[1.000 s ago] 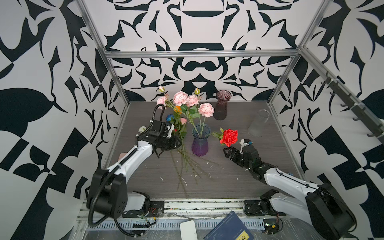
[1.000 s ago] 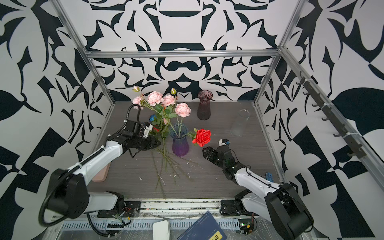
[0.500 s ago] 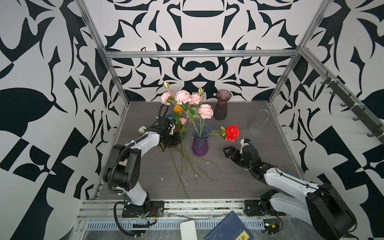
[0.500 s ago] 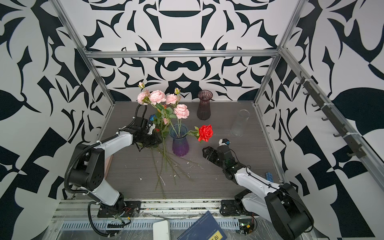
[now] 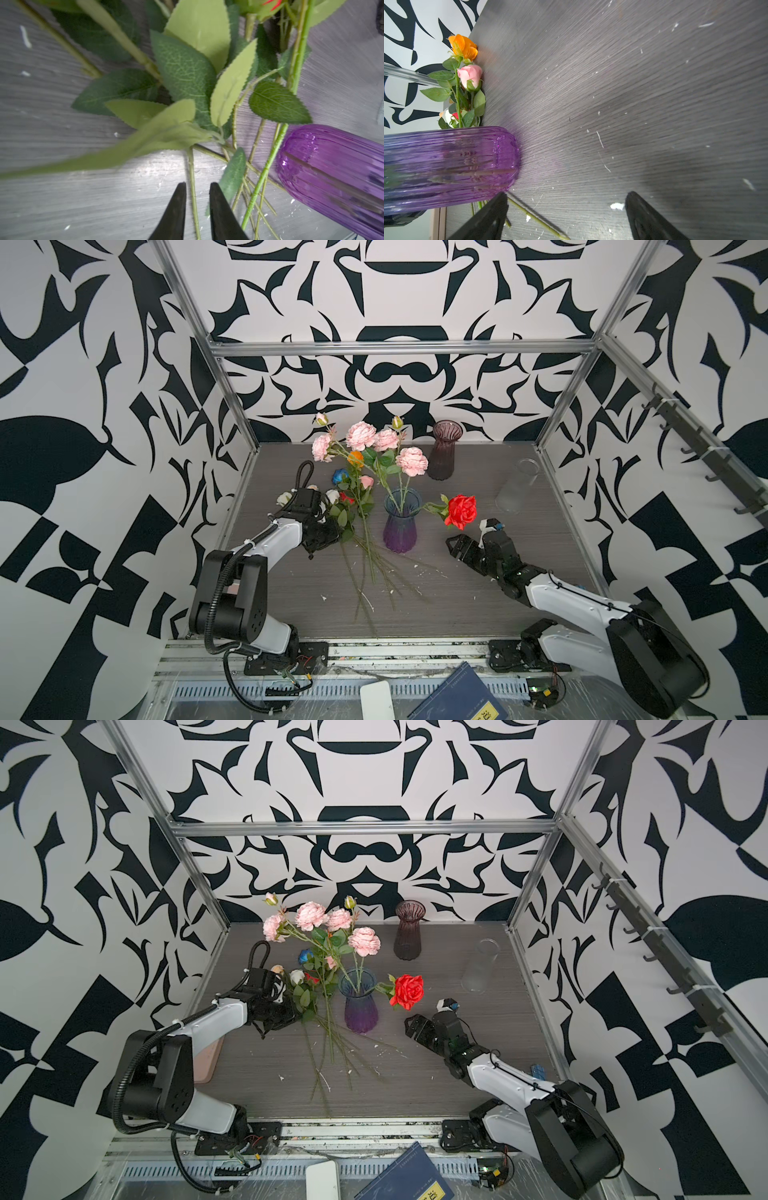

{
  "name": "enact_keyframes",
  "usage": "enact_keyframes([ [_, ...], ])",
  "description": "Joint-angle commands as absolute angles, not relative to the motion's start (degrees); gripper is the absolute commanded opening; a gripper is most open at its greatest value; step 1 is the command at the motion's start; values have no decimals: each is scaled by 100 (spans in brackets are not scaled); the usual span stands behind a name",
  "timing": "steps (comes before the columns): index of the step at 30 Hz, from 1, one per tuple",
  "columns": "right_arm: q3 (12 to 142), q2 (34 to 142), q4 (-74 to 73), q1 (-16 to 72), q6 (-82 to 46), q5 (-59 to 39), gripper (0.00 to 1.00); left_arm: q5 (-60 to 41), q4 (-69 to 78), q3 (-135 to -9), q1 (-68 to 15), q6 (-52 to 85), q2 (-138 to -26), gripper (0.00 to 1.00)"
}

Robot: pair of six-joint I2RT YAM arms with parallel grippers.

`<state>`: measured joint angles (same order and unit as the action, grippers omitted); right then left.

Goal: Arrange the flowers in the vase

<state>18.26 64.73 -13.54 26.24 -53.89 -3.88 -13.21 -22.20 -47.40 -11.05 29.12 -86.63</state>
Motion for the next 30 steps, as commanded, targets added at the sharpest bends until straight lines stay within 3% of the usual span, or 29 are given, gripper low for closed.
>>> enact_keyframes([
  [1,2023,6441,-1419,2619,-5341,-390,92,-1416,-2246,-4700,-1085,2919,-8921,26],
  [12,2021,6435,-1389,2619,-5353,-360,92,-1278,-2234,-4859,-1120,3068,-9481,32],
  [17,2024,6453,-1399,2619,-5361,-357,92,-709,-2611,-5051,-1237,2947,-9639,31],
  [27,2059,6527,-1400,2619,-5353,-388,92,208,-3281,-5529,-1822,2746,-10021,25],
  [30,2040,6494,-1404,2618,-5359,-378,92,105,-3283,-5511,-1819,2742,-9929,15],
])
